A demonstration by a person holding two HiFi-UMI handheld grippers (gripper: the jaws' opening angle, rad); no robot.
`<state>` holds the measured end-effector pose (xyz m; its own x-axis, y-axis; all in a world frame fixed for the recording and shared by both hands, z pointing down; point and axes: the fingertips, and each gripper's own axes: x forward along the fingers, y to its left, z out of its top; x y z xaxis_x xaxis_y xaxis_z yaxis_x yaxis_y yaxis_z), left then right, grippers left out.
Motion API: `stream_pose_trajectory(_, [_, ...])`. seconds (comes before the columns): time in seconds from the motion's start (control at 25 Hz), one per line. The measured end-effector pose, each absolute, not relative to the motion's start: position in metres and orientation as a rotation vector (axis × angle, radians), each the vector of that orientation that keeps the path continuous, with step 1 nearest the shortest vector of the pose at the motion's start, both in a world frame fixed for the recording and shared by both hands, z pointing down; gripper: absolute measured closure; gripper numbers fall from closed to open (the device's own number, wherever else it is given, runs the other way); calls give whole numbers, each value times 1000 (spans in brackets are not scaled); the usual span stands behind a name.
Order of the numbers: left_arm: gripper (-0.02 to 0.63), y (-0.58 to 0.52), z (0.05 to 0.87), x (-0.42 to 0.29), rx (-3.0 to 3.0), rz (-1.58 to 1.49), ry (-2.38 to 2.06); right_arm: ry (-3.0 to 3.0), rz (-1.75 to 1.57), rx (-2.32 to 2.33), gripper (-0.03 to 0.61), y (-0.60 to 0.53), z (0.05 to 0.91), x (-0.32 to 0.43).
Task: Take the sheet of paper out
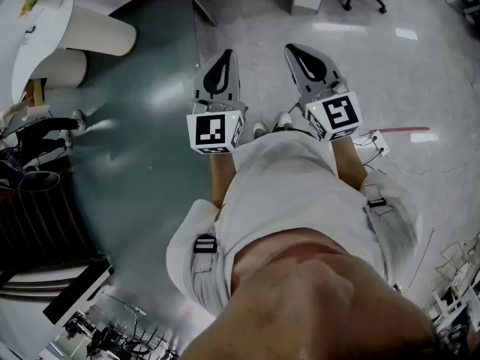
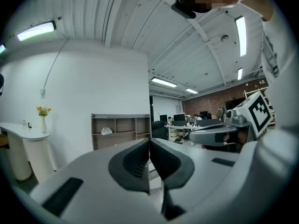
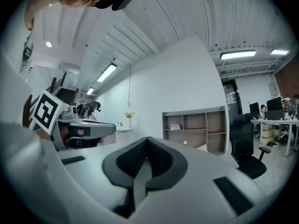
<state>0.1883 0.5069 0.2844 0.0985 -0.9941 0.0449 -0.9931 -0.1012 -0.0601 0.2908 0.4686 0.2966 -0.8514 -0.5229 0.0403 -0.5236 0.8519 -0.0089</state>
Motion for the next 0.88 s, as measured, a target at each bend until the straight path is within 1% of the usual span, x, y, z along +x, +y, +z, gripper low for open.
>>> stream_pose_trajectory(0.88, [591, 502, 292, 192, -2295, -161, 2131, -3015, 59, 843, 558, 454, 305, 288])
